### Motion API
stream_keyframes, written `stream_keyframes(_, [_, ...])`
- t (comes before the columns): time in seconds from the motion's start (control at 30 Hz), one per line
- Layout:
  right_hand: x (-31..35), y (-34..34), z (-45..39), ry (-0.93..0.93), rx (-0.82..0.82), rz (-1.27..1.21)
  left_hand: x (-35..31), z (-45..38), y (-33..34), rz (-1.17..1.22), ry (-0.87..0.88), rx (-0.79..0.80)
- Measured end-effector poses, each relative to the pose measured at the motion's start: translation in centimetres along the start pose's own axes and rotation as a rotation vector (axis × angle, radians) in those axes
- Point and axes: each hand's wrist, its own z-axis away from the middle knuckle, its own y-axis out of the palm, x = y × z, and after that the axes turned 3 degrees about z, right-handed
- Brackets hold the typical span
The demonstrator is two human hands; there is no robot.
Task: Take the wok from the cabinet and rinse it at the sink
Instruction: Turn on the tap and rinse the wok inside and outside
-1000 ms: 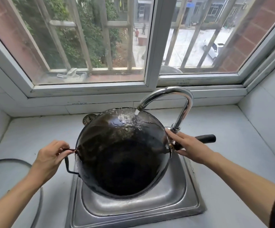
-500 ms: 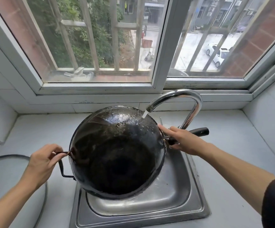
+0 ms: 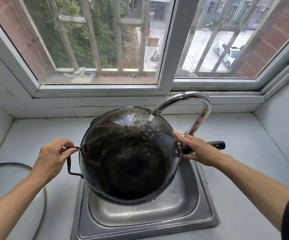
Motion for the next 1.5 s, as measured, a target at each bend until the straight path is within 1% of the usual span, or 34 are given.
stream_keyframes(0.2, [-1.3,0.6,2.4,0.051,-0.031,-0.08,-1.7,-1.9,1.5,-0.004,0.07,0.03])
stream_keyframes(0.4, [-2.8,1.2,5.0,0.097,-0.065,-0.062,-3.5,-3.2,2.9,0.004,0.118,0.078])
stream_keyframes(0.6, [-3.0,1.3,6.7,0.093,-0.076,-0.037,-3.5,-2.4,3.4,0.002,0.174,0.126])
stream_keyframes(0.8, [-1.8,1.8,7.4,0.043,-0.106,0.013,-2.8,-0.5,2.6,-0.04,0.183,0.154])
stream_keyframes(0.93, [-0.9,2.0,7.5,-0.058,-0.141,0.098,-1.9,1.3,1.5,-0.076,0.2,0.198])
stream_keyframes(1.03, [-0.1,2.3,8.0,-0.112,-0.185,0.145,-1.4,2.9,0.4,-0.095,0.214,0.199])
stream_keyframes(1.1, [0.5,2.5,8.2,-0.063,-0.192,0.12,-1.4,3.8,-0.3,-0.121,0.23,0.192])
stream_keyframes(1.17, [0.9,2.6,8.3,0.031,-0.154,0.05,-1.6,4.6,-1.1,-0.141,0.237,0.183])
stream_keyframes(1.2, [1.0,2.5,8.4,0.049,-0.141,0.04,-1.8,4.9,-1.4,-0.154,0.241,0.178])
stream_keyframes(1.23, [1.1,2.4,8.4,0.026,-0.155,0.075,-2.0,5.1,-1.7,-0.172,0.248,0.177])
stream_keyframes(1.33, [1.0,2.2,8.6,-0.111,-0.204,0.246,-2.5,5.8,-2.3,-0.254,0.328,0.184])
stream_keyframes(1.43, [1.2,1.6,8.8,-0.123,-0.195,0.312,-3.1,6.3,-3.0,-0.338,0.46,0.165])
stream_keyframes(1.5, [1.6,1.2,9.1,-0.097,-0.192,0.339,-3.3,6.7,-3.3,-0.415,0.538,0.188])
